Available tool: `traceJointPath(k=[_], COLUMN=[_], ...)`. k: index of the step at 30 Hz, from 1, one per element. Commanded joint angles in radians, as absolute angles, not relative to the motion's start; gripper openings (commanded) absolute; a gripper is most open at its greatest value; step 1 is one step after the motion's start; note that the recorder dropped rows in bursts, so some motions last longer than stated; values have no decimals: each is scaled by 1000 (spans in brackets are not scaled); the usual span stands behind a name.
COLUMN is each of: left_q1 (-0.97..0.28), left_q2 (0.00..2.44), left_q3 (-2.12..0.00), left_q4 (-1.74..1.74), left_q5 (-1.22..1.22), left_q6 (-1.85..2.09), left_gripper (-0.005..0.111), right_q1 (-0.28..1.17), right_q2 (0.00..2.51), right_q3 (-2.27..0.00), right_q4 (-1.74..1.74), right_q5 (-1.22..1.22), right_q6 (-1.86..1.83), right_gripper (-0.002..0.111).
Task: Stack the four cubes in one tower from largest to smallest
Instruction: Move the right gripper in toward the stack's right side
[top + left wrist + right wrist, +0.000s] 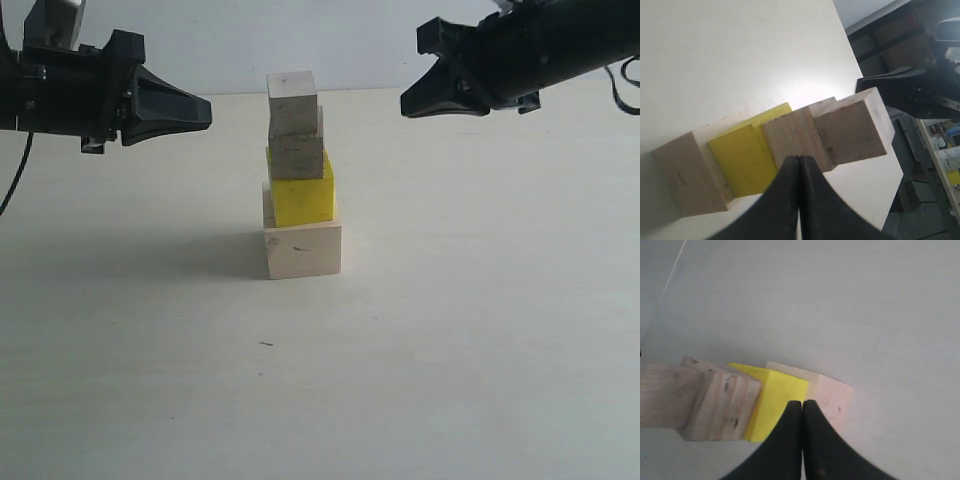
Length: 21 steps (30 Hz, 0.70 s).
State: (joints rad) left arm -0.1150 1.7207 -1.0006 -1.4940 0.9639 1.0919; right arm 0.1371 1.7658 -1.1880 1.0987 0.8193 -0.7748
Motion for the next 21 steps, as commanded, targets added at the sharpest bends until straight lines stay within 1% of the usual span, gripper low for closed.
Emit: traceJointPath(k=[1, 4, 12, 21], left_q1=[-121, -121, -121, -121], left_q2=[1709, 1709, 1709, 1709], left_q3=[-995, -995, -995, -995], left_q4=[-1516, -1530, -1535, -1535], left_q5=[989, 989, 987, 985], left_q6=[1087, 1087, 1087, 1091], left_gripper=[0, 0, 0, 0], right_q1=[133, 135, 136, 152], right_q2=[1833, 1862, 1903, 1919], right_q3=[-1193, -1193, -1193, -1193], right_q4=[1244, 1339, 1438, 1465], right_q5=[896, 957, 1001, 1037], right_q6=[-884, -952, -1006, -1028], right_gripper=[0, 0, 0, 0])
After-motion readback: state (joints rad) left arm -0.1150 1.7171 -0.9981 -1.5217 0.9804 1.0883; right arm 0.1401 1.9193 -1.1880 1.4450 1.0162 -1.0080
